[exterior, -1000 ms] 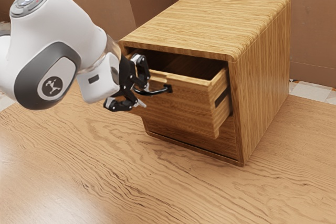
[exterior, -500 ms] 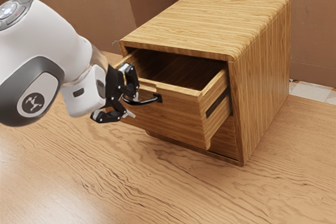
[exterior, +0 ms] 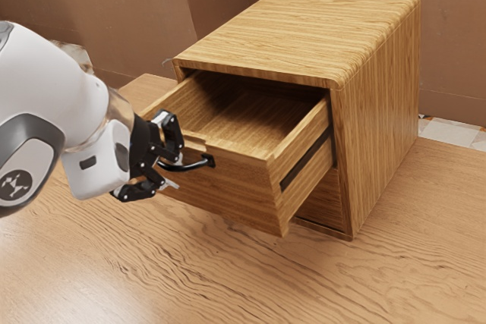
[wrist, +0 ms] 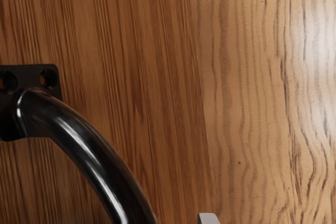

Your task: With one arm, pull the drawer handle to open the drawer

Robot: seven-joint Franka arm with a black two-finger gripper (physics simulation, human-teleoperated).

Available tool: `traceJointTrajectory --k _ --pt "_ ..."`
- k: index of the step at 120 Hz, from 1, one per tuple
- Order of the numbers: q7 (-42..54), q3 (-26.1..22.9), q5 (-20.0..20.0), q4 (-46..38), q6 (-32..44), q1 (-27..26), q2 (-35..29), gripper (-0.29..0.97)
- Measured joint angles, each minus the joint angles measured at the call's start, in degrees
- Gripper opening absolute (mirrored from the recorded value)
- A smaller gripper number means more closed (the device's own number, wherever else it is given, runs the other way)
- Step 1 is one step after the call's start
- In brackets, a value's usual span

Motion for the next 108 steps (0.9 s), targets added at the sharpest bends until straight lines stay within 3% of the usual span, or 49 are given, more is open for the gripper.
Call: traceJointTrajectory --k 61,108 --pt "-0.7 -0.4 0.0 -3.9 -0.3 0.0 -5.2 0.08" --pt "-1.1 -0.5 0.0 -4.1 -0.4 0.1 -5.4 0.11"
